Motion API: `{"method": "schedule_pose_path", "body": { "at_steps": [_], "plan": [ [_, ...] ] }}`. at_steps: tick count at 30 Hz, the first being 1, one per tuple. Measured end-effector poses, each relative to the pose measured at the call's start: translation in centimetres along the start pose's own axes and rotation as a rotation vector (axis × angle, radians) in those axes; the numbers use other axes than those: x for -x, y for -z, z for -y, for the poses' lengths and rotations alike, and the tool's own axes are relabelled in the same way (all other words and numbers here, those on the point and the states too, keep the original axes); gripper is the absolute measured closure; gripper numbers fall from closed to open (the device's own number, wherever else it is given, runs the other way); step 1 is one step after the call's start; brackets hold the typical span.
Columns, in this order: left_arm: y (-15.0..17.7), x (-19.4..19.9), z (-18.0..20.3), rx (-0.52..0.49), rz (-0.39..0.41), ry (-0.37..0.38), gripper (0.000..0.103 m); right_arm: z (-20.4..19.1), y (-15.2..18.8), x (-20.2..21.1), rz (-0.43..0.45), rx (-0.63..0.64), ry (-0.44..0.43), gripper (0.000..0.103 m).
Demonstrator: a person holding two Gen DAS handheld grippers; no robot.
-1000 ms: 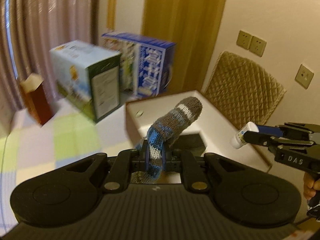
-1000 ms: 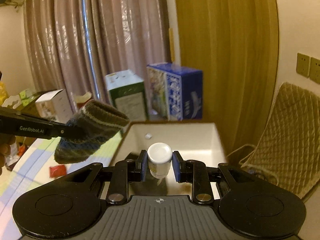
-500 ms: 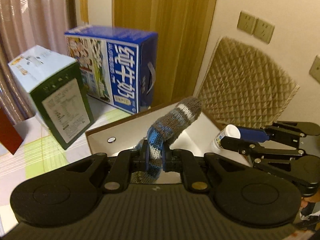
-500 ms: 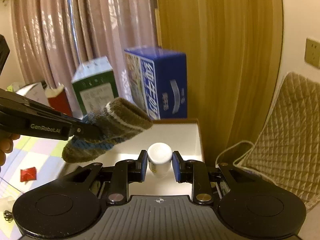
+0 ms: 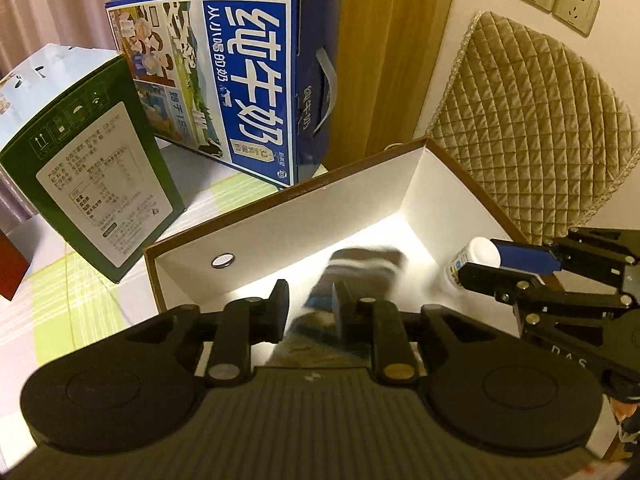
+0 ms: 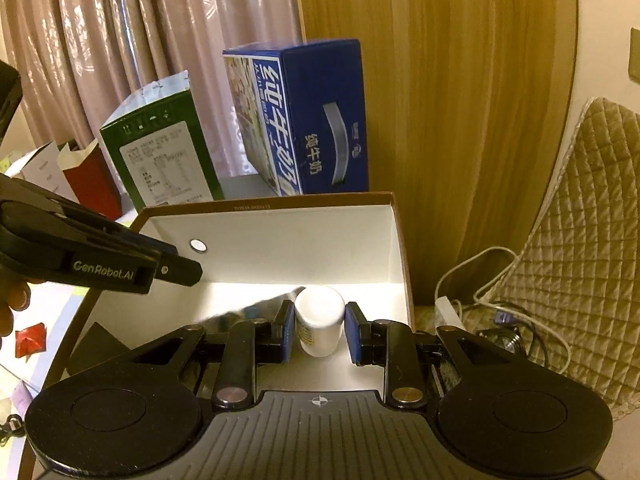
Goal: Organize objects
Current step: 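Carry the sock and white bottle into the cardboard box and release both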
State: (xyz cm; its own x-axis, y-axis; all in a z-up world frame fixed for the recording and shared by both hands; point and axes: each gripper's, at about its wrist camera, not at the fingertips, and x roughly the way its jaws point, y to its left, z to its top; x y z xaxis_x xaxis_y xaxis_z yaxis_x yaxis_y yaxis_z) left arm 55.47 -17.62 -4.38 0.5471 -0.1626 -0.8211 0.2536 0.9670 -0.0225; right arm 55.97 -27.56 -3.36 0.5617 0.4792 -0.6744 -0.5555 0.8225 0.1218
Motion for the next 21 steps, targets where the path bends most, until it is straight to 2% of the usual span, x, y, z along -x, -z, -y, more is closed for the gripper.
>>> {"method": "schedule_pose_path", "body": {
  "at_steps": [7, 9, 11, 13, 15, 17, 21],
  "plan": [
    [0.2, 0.2, -0.4, -0.001, -0.005, -0.005, 0.054, 0.0, -0.5, -0.3, 0.019, -0.021, 0.003, 0.079],
    [0.4, 0.5, -0.5, -0.003, -0.002, -0.009, 0.049, 0.1, -0.7, -0.1, 0.021, -0.025, 0.0, 0.078],
    [0.5, 0.8, -0.6, -0.004, 0.003, -0.013, 0.039, 0.1, -0.7, 0.1, 0.022, -0.02, 0.002, 0.077],
    [0.5, 1.1, -0.7, -0.004, 0.008, -0.012, 0.035, 0.1, -0.7, 0.4, 0.021, -0.02, 0.002, 0.075],
    [0.6, 1.6, -0.8, -0.001, 0.014, -0.008, 0.032, 0.2, -0.6, 1.0, 0.023, -0.027, 0.004, 0.069],
    [0.8, 2.0, -0.8, 0.006, 0.022, -0.005, 0.027, 0.1, -0.3, 1.7, 0.031, -0.028, -0.001, 0.057],
    [1.3, 3.4, -0.9, 0.023, 0.045, 0.007, 0.022, 0.0, 0.4, 3.6, 0.042, -0.034, -0.01, 0.042]
  ]
}}
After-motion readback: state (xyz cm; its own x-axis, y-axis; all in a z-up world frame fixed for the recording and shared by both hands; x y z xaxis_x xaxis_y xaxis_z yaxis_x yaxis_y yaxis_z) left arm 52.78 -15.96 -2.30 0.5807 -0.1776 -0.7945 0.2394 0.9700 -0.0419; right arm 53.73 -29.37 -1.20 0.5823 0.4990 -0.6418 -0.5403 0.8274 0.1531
